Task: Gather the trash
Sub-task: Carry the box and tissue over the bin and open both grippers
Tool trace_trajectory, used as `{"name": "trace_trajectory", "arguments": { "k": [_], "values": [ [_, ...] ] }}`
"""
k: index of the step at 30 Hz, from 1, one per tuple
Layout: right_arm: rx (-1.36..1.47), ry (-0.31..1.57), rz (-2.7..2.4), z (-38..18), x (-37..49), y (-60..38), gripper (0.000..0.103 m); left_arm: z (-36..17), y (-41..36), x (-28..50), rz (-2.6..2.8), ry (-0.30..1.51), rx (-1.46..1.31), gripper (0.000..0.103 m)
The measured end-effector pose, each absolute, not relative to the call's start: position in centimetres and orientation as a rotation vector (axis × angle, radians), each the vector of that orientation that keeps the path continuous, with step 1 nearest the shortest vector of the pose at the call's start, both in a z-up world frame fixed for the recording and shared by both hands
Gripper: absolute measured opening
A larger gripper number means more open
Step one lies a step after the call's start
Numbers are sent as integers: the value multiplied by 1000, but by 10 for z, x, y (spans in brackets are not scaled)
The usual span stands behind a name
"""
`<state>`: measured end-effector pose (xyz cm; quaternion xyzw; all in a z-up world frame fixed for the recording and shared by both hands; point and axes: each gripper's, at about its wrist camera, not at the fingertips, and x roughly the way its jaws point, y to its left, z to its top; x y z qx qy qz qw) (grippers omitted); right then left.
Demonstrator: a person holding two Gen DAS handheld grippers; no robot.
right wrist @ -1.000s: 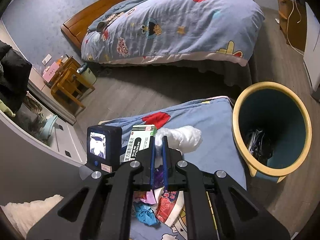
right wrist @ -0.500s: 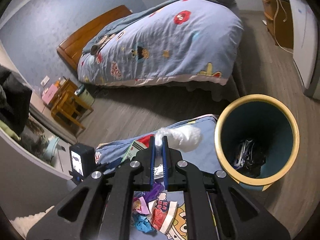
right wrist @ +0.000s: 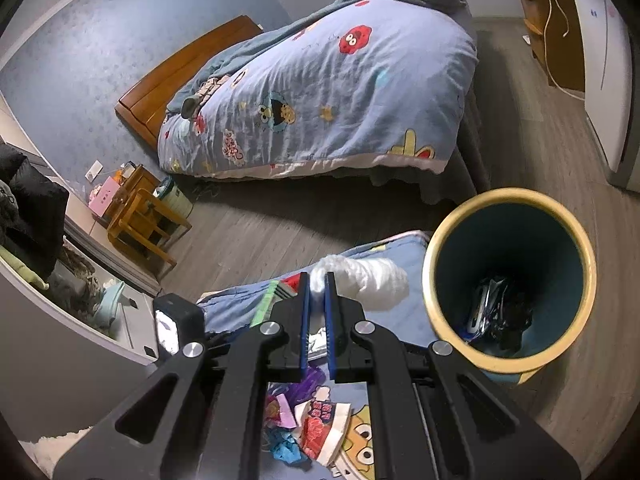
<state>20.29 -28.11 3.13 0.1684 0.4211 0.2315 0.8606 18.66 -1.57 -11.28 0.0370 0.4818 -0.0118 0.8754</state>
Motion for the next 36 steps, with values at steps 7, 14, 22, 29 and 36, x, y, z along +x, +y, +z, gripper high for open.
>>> {"name": "trace_trajectory", "arguments": {
  "k": [7, 14, 22, 29, 36],
  "values": [
    [464, 881, 389, 22, 224, -329, 6, -47, -48, 182, -108, 836, 133, 19],
    [485, 889, 292, 9, 233, -358, 6, -27, -131, 195, -308, 816, 165, 19],
    [549, 903, 220, -12, 239, -390, 6, -63, -215, 238, -457, 920, 196, 19],
    [591, 905, 187, -23, 243, -405, 8, -78, -239, 250, -469, 893, 238, 23],
    [604, 896, 165, -24, 244, -413, 31, -71, -235, 248, -457, 857, 203, 54]
  ]
}}
